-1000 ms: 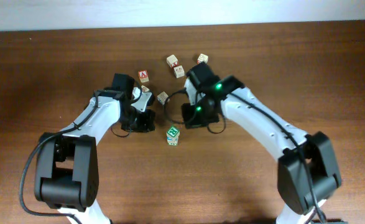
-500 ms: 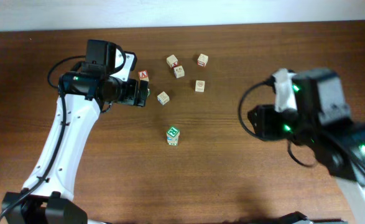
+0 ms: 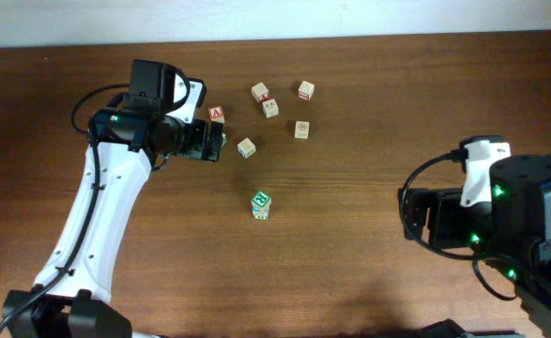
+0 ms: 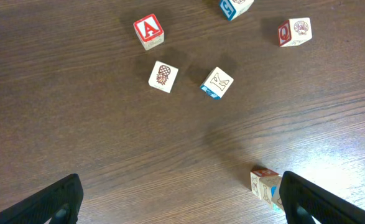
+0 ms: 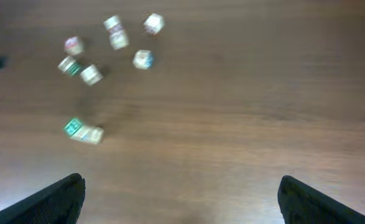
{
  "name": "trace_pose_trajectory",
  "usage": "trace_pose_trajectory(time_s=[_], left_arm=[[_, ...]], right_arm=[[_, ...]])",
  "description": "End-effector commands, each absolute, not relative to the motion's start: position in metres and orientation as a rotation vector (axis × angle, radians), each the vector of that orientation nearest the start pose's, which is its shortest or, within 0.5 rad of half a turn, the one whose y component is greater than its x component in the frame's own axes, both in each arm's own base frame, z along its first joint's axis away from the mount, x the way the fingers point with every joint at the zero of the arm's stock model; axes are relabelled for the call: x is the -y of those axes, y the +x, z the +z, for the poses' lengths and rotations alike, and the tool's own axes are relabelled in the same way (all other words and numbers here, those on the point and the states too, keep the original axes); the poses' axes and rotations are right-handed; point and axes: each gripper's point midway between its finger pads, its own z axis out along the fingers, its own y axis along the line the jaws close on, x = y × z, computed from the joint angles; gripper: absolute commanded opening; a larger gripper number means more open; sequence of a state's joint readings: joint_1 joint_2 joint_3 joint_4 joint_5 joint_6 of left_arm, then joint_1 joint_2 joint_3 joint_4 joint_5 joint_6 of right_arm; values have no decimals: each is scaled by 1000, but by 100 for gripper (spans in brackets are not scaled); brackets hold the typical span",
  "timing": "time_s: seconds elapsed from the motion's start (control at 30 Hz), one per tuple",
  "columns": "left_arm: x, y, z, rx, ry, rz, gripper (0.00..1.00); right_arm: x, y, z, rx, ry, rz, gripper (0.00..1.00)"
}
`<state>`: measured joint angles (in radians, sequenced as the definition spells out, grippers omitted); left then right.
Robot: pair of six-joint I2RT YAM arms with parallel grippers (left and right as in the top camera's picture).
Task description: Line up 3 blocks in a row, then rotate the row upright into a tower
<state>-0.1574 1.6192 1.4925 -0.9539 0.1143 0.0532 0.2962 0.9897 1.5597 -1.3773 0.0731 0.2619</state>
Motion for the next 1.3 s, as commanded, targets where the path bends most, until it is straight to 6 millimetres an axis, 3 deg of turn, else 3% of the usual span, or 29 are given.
trace_pose_trajectory(time_s=[0.0, 0.1, 0.23, 0.53, 0.67, 0.87, 1.0, 1.1, 1.17, 1.27], left_arm=[[78, 393, 199, -2610, 311, -169, 99], [78, 393, 199, -2610, 311, -169, 99], [78, 393, 199, -2610, 311, -169, 99], [78, 393, 199, -2610, 311, -169, 99], [78, 393, 199, -2610, 311, -169, 99], [78, 393, 199, -2610, 311, -169, 99], [78, 393, 199, -2610, 311, -169, 99], [78, 393, 199, -2610, 312, -169, 99], [78, 393, 199, -2610, 311, -169, 99], [78, 393, 199, -2610, 311, -169, 99]], right_arm=[[-7, 213, 354, -2251, 143, -15, 99], [12, 209, 354, -2079, 147, -68, 99], [10, 211, 338, -1861, 67, -47, 99], [0, 231, 259, -1540, 10, 28, 99], [0, 236, 232, -1509, 9, 27, 99], [1, 240, 216, -1480, 10, 24, 99], [1, 246, 183, -1540, 13, 25, 99], [1, 247, 175, -1572, 11, 23, 99], [0, 246, 156, -1649, 12, 29, 99], [1, 246, 157, -1643, 12, 29, 99]])
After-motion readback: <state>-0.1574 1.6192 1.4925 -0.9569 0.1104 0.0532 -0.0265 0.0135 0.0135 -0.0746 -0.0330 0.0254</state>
